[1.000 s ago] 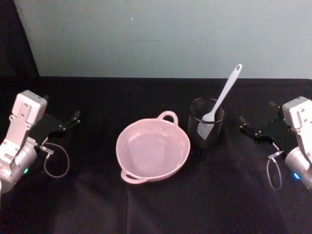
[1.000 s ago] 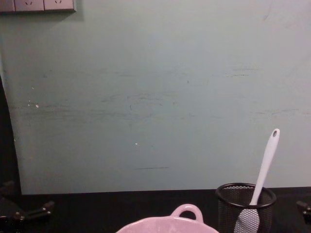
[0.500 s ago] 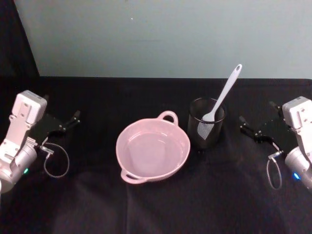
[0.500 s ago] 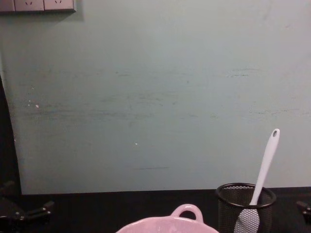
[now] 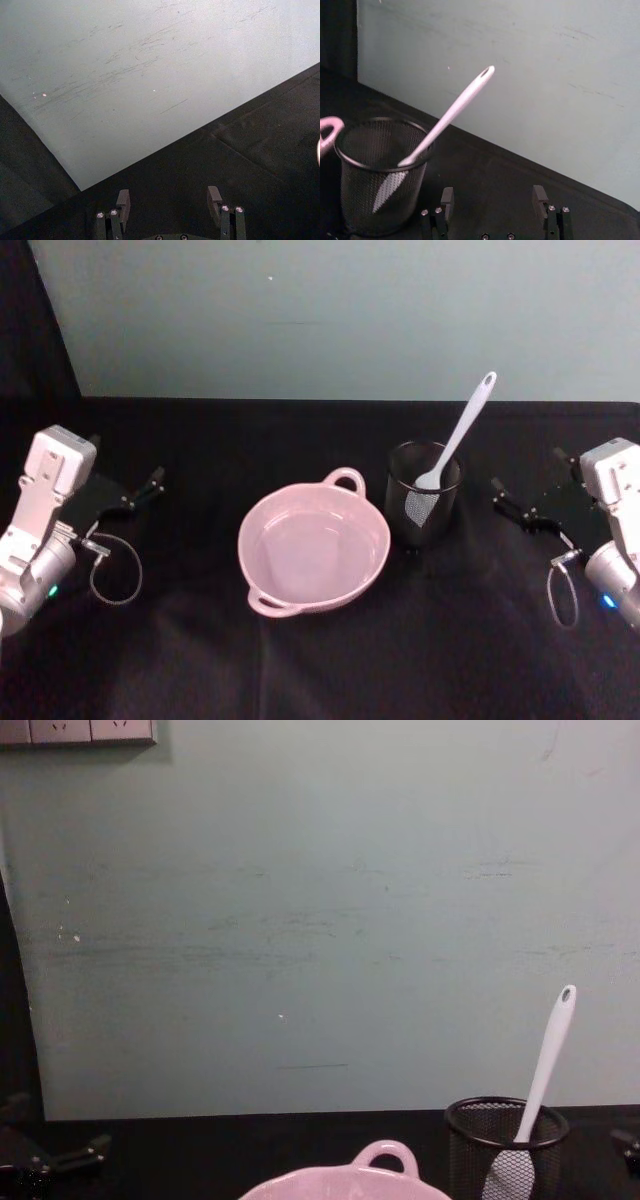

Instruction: Use the one hand to pick up the spoon and stir the clear water in the bowl.

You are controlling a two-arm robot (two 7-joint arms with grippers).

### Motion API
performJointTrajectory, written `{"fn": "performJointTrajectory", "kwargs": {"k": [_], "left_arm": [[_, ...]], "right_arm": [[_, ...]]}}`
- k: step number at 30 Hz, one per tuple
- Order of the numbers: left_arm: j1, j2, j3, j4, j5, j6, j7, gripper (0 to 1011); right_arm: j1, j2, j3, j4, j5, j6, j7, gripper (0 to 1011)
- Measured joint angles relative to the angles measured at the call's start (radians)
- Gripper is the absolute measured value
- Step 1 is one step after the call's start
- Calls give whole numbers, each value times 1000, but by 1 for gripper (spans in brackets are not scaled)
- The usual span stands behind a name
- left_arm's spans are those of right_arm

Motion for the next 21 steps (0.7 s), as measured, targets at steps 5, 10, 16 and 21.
{"fn": "performJointTrajectory", "kwargs": {"k": [5, 10, 16, 21], "left_arm": [[0, 0, 0, 0, 0, 0, 0, 1011], [0, 0, 0, 0, 0, 0, 0, 1011], [0, 0, 0, 0, 0, 0, 0, 1012], [0, 0, 0, 0, 0, 0, 0, 1011]], "right_arm": [[-35, 10, 43, -50, 53, -3, 38, 1003], [-90, 21, 114, -122, 174, -1, 110, 1003], [-133, 9, 184, -168, 343, 22, 212, 1003], [-141, -20, 229, -179, 482, 79, 291, 1003]]}}
